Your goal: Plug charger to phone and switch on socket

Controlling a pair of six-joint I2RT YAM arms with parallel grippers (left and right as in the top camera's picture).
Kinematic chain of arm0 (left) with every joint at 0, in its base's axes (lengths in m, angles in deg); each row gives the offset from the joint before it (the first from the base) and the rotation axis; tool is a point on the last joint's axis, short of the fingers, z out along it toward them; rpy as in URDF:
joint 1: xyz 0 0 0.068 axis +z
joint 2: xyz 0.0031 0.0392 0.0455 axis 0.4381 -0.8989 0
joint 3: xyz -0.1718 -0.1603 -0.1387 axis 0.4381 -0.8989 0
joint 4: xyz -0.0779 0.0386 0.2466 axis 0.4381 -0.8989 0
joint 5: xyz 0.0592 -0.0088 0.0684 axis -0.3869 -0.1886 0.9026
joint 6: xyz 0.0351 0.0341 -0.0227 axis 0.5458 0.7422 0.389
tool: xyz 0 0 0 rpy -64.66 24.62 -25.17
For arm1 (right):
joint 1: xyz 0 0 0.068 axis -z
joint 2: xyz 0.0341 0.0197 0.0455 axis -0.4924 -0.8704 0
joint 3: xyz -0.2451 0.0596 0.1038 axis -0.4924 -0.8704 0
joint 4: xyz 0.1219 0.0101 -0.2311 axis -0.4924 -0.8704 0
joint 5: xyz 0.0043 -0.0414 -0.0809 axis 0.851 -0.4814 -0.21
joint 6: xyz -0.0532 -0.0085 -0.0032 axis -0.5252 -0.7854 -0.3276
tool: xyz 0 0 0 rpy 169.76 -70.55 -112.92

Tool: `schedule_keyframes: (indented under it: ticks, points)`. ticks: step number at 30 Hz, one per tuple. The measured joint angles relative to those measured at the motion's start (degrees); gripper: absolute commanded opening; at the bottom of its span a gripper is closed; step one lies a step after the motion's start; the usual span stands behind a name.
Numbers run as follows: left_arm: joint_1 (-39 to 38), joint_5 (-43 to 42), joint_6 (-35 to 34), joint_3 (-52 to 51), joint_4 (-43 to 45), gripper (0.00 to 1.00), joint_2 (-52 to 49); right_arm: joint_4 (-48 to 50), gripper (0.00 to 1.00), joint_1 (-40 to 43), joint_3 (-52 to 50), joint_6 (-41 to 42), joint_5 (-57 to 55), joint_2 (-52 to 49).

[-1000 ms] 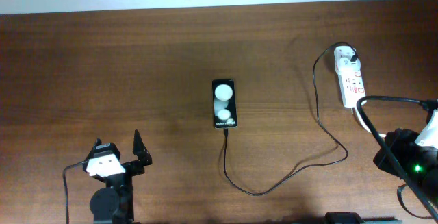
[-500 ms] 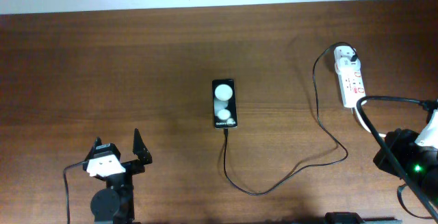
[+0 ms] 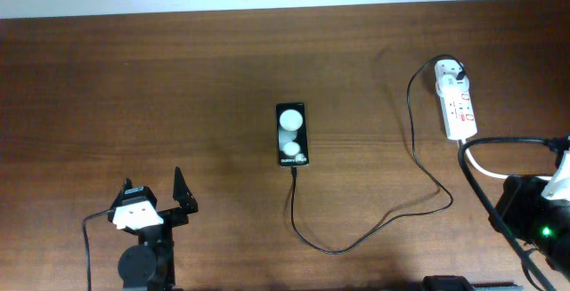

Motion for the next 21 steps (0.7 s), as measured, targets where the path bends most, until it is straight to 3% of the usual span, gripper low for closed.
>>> schedule_keyframes:
  ticks: [5, 7, 8, 9, 21]
  points:
    - [0.00, 0.00, 3.78, 0.00, 0.00, 0.99, 0.00, 0.00, 0.05, 0.00, 0.00, -0.70, 0.00, 0.39]
    - [0.00, 0.00, 8.04, 0.00, 0.00, 0.99, 0.00, 0.00, 0.12, 0.00, 0.00, -0.90, 0.00, 0.39]
    - [0.00, 0.00, 9.33, 0.00, 0.00, 0.99, 0.02, 0.00, 0.34, 0.00, 0.00, -0.94, 0.00, 0.39]
    - [0.00, -0.04, 10.36, 0.00, 0.00, 0.99, 0.02, 0.00, 1.00, 0.00, 0.00, -1.01, 0.04, 0.39]
    - [0.00, -0.15, 11.80, 0.00, 0.00, 0.99, 0.02, 0.00, 0.99, 0.00, 0.00, -1.14, 0.22, 0.39]
